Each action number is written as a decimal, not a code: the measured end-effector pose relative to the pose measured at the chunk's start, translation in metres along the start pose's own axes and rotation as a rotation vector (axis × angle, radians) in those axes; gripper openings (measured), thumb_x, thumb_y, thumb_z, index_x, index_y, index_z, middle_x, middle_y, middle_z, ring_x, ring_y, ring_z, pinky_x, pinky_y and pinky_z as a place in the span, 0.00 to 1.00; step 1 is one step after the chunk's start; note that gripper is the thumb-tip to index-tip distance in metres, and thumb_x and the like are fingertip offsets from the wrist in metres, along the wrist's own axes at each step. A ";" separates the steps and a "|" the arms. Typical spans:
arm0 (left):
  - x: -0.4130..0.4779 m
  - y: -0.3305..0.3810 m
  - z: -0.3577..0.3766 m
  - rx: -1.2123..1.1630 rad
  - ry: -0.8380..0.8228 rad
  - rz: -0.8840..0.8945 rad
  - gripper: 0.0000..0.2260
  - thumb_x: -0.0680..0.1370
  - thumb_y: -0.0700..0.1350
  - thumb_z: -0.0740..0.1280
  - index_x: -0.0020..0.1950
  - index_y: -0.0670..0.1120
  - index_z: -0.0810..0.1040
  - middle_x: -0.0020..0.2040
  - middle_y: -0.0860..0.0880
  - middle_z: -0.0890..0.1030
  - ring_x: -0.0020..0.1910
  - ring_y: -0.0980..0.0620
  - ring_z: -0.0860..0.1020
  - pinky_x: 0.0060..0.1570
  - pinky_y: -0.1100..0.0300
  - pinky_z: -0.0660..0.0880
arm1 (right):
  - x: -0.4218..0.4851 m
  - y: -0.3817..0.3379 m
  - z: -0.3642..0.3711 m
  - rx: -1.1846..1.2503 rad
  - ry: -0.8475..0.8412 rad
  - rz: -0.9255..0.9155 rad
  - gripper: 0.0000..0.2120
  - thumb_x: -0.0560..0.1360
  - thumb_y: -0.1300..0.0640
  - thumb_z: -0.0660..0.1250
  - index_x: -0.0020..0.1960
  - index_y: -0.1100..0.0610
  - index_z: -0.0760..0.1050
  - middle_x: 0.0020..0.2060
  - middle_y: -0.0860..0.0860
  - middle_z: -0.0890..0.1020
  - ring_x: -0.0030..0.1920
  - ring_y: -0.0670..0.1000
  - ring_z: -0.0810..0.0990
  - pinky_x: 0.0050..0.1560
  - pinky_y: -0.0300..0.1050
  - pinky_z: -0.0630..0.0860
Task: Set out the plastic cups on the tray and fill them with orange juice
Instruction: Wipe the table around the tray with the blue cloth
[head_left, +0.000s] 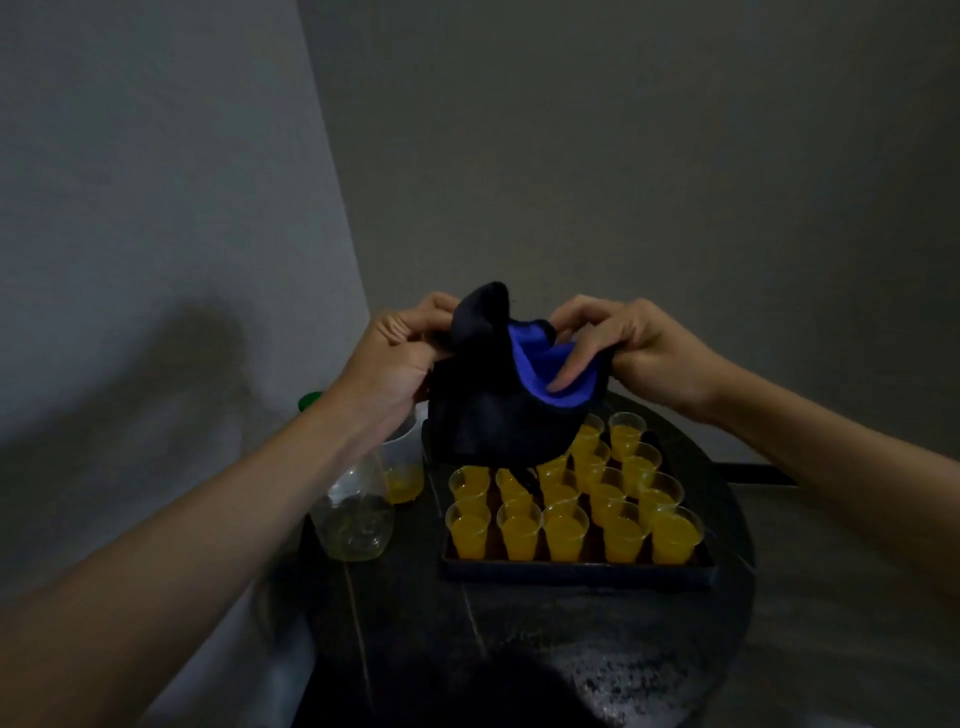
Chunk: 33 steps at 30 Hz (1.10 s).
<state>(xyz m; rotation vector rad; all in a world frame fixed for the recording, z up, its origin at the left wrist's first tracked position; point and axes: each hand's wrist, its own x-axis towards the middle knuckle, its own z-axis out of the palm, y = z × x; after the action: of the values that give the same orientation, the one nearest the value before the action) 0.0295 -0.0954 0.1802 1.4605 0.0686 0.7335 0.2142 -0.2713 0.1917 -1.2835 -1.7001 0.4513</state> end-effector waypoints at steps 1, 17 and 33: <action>0.000 0.001 -0.001 0.033 0.003 0.019 0.24 0.73 0.20 0.60 0.37 0.44 0.87 0.46 0.50 0.81 0.45 0.52 0.82 0.39 0.61 0.81 | -0.002 0.003 0.000 -0.134 0.002 -0.037 0.23 0.70 0.80 0.61 0.45 0.57 0.86 0.58 0.47 0.80 0.60 0.51 0.76 0.59 0.48 0.75; -0.009 0.009 0.001 0.246 -0.146 0.131 0.27 0.73 0.19 0.58 0.27 0.46 0.81 0.58 0.46 0.79 0.60 0.47 0.78 0.51 0.57 0.77 | -0.030 0.033 0.026 -1.120 0.220 -0.535 0.16 0.83 0.59 0.61 0.71 0.53 0.71 0.64 0.55 0.77 0.56 0.56 0.79 0.47 0.52 0.78; -0.008 0.000 -0.002 0.323 -0.060 0.029 0.16 0.75 0.23 0.67 0.44 0.44 0.82 0.41 0.48 0.85 0.38 0.52 0.82 0.37 0.62 0.80 | 0.000 0.002 0.045 0.075 0.043 0.361 0.03 0.75 0.59 0.72 0.48 0.57 0.80 0.44 0.52 0.84 0.47 0.51 0.84 0.49 0.46 0.81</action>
<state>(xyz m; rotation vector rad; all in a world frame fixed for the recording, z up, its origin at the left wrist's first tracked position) 0.0219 -0.0976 0.1765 1.7935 0.1245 0.7240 0.1780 -0.2603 0.1673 -1.5385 -1.4034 0.6859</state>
